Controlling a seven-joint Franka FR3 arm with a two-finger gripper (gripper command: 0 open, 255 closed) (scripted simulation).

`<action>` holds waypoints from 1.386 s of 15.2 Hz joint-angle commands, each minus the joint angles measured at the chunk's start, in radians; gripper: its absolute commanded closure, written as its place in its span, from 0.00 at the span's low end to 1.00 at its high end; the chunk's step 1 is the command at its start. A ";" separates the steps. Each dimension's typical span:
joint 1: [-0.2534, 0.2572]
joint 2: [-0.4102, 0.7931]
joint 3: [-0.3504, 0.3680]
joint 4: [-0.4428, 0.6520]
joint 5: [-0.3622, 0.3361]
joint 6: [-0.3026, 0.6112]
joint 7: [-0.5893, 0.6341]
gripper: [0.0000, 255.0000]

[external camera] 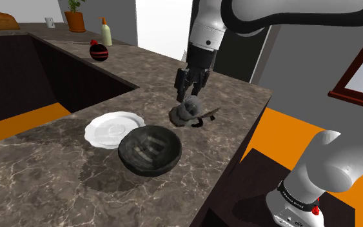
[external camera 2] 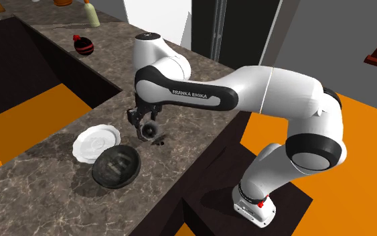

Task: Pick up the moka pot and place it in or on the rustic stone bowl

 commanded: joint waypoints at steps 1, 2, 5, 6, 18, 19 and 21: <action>-0.001 0.003 -0.001 0.029 -0.003 -0.025 0.006 1.00; -0.001 0.005 -0.002 0.045 -0.004 -0.038 0.009 1.00; -0.003 0.013 -0.004 0.092 -0.009 -0.078 0.017 1.00; -0.004 0.016 -0.004 0.108 -0.010 -0.091 0.020 1.00; -0.009 0.071 -0.006 0.324 -0.029 -0.249 0.057 1.00; -0.002 0.092 0.013 0.346 -0.035 -0.245 0.084 1.00; 0.014 0.139 0.051 0.396 -0.050 -0.239 0.140 1.00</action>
